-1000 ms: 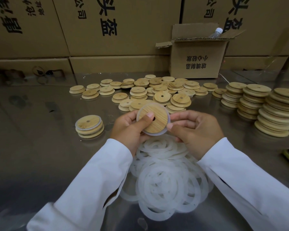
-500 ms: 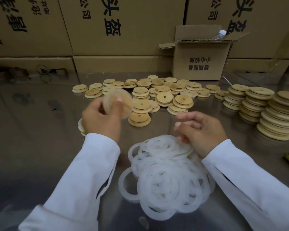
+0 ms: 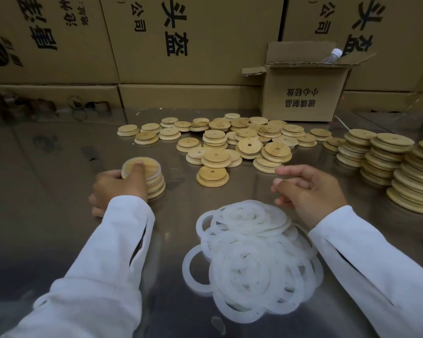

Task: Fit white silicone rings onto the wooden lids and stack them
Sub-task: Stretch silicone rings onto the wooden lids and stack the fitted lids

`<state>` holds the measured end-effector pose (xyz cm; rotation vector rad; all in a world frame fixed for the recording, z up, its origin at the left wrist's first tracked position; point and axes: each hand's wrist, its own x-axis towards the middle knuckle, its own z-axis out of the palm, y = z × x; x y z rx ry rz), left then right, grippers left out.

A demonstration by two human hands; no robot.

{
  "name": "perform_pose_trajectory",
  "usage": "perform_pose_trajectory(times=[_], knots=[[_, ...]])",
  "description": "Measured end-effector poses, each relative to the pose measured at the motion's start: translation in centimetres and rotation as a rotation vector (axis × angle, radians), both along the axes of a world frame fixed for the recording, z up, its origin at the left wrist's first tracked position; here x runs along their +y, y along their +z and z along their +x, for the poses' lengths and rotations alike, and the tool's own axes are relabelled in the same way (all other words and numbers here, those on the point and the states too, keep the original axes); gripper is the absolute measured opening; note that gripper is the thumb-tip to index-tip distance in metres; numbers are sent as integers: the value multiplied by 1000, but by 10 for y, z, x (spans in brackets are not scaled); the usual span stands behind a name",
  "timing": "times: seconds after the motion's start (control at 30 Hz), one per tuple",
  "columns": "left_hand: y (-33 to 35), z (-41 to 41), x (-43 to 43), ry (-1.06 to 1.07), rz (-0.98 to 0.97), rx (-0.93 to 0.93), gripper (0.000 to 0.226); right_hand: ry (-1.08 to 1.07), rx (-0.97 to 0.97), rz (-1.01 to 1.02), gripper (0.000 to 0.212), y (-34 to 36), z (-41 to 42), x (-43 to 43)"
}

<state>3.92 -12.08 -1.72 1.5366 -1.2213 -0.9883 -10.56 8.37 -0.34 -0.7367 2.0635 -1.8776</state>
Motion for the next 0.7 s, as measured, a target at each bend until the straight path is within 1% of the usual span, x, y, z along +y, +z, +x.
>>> perform_pose_trajectory(times=[0.07, 0.1, 0.2, 0.23, 0.3, 0.37, 0.4, 0.47, 0.53, 0.6, 0.67, 0.7], knots=[[3, -1, 1, -22, 19, -135, 36, -1, -6, 10, 17, 0, 1, 0], [4, -2, 2, -21, 21, -163, 38, -1, -8, 18, 17, 1, 1, 0], [7, -5, 8, 19, -49, -120, 33, 28, -11, 37, 16, 7, 3, 1], [8, -7, 10, 33, -120, -90, 32, 48, -11, 30, 17, 10, 4, 1], [8, -13, 18, -7, -344, -10, 28, 104, 33, 12, 16, 17, 7, 0], [9, -21, 33, -152, -582, 99, 16, 185, 133, 23, 15, 24, 12, -8], [7, -25, 43, -240, -665, 125, 13, 223, 180, 45, 14, 27, 13, -15], [-1, -32, 55, -415, -742, 115, 14, 272, 262, 144, 10, 30, 12, -35], [-11, -40, 60, -563, -662, 117, 22, 277, 350, 320, 7, 29, 5, -60], [-18, -45, 56, -653, -495, 92, 29, 278, 455, 570, 11, 27, -4, -84], [-21, -47, 51, -662, -363, 65, 29, 300, 520, 806, 24, 26, -10, -103], [-22, -47, 49, -648, -328, 88, 30, 308, 540, 889, 34, 25, -13, -110]])
